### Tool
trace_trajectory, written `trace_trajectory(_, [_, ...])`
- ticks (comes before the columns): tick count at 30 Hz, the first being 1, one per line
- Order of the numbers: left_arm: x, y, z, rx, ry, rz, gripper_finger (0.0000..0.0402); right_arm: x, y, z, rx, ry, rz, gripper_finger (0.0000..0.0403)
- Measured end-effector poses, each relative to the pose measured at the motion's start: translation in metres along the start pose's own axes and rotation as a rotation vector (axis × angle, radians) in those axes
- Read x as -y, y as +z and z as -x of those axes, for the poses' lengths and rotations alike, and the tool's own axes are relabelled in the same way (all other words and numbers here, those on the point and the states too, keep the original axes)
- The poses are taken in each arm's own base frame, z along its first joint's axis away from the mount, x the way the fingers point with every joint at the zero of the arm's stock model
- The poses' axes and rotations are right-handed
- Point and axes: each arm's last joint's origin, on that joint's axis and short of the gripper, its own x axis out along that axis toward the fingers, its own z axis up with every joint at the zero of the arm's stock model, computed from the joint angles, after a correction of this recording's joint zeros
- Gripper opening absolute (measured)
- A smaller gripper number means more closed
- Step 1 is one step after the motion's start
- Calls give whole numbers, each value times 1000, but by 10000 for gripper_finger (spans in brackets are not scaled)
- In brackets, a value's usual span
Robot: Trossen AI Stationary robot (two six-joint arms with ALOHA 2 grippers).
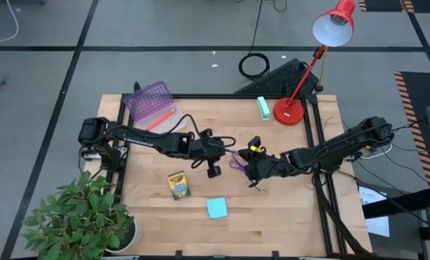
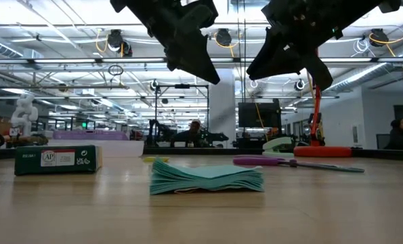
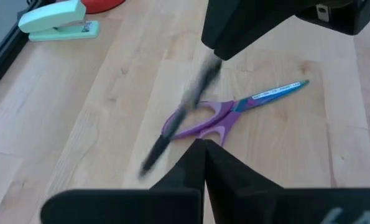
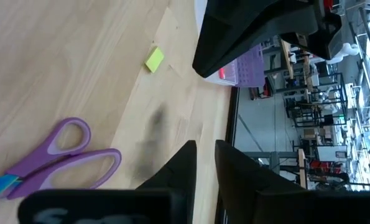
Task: Pack school essentials
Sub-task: Put the black pen into the purple supply box
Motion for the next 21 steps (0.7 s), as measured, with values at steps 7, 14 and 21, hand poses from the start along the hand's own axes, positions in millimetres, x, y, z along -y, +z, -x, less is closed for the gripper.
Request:
trace_trajectory(7, [-2,-2,2,-27,7,-4,4,-1,1,2,11,4,-23,110])
trace_trajectory(14, [6,-8,-1,-75,-100,-142,24,5,1,9,56,45,-315,180])
trace_trajectory(21, [16,-31,-34,-190,-74,-344,95,3,1,8,90,187,-662,188])
